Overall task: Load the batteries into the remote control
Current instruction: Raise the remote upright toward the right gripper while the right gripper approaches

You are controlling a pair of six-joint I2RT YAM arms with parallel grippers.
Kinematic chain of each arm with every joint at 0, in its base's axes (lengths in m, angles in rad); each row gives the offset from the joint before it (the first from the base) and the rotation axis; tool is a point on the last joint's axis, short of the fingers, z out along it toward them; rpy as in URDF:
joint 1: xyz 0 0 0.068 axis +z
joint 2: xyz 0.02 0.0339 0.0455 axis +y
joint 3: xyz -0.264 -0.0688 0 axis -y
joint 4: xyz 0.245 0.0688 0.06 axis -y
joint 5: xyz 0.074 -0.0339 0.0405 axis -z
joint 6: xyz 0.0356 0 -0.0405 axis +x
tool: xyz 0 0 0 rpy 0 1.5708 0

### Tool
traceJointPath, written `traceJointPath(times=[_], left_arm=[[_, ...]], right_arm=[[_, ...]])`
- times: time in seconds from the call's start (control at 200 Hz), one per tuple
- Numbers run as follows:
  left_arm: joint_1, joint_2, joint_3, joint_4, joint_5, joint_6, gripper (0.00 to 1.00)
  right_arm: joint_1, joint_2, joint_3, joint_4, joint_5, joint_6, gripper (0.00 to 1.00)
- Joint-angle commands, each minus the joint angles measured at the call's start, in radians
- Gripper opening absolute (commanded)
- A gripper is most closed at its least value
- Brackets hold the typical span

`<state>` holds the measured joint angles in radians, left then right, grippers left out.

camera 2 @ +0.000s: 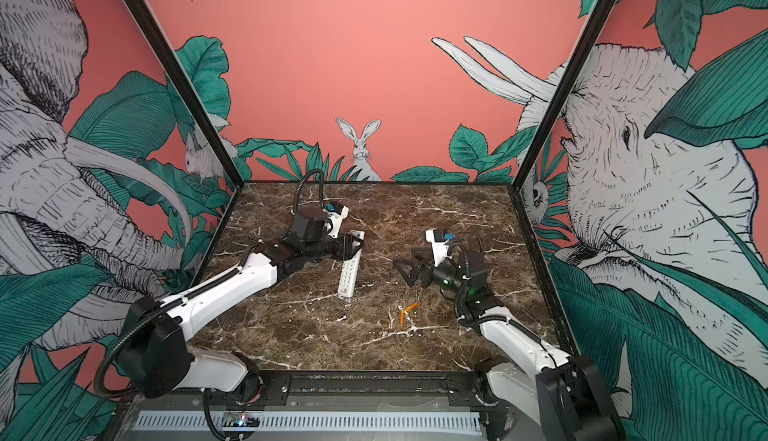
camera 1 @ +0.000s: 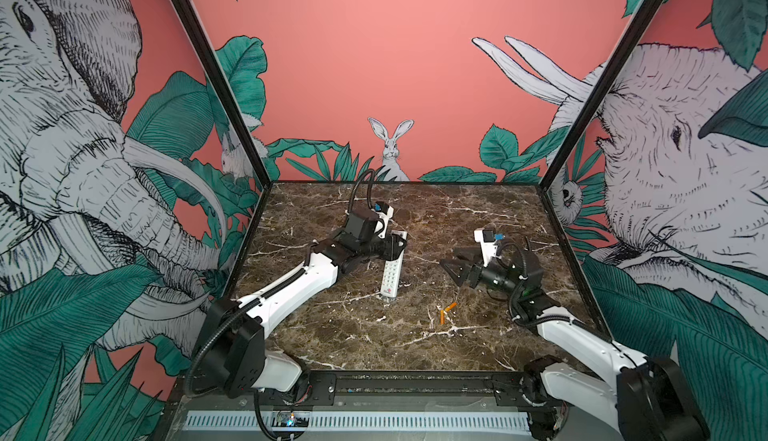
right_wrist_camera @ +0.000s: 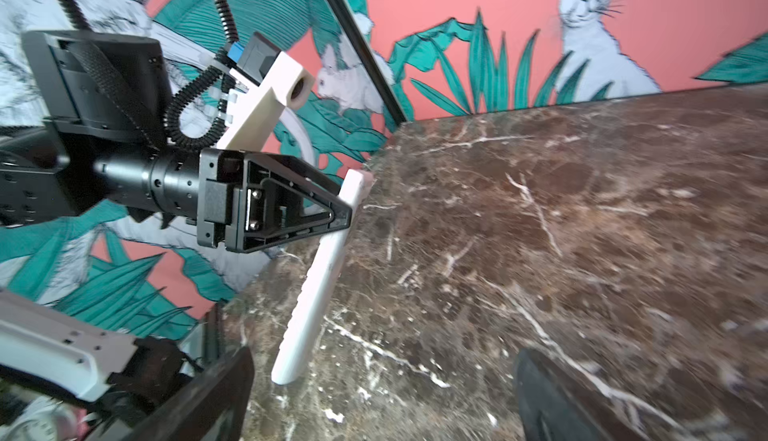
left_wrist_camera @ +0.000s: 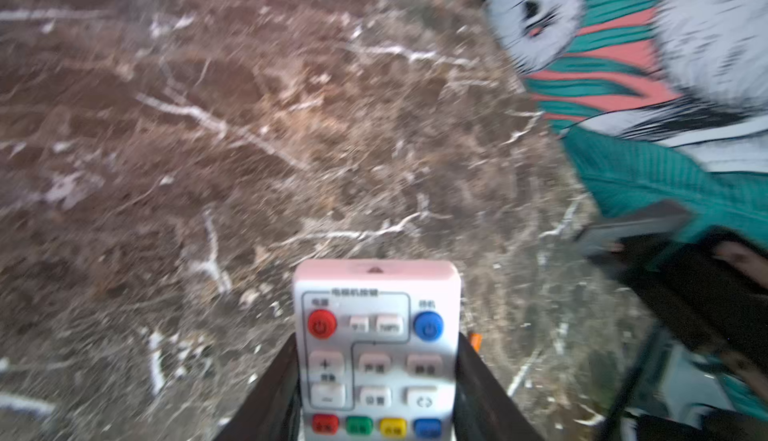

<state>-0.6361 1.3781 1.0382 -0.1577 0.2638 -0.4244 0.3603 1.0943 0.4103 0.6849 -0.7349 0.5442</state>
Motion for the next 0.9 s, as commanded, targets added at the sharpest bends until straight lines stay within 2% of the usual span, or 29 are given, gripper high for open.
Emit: traceJointPath(times=[0.0,0.22,0.425,0.895], left_arm=[[0.004,-0.075,-0.02,0.117,0.164,0.003,0.33],[0.007,-0.139,-0.03,0.253,0.306,-0.046,0.31],[0.007,-0.161,-0.025,0.322,0.387,-0.077,0.31],[0.007,-0.172,-0.033,0.445,0.451,-0.137,0.31]], right_arm=[[0.013,0.07,0.026,0.328,-0.161,0.127,0.99],[0.06,0.232,0.049,0.726,-0.269,0.337,0.99],[0.132,0.253,0.068,0.715,-0.276,0.29,0.99],[0.227,0.308,0.106,0.692,-0.276,0.246,0.96]])
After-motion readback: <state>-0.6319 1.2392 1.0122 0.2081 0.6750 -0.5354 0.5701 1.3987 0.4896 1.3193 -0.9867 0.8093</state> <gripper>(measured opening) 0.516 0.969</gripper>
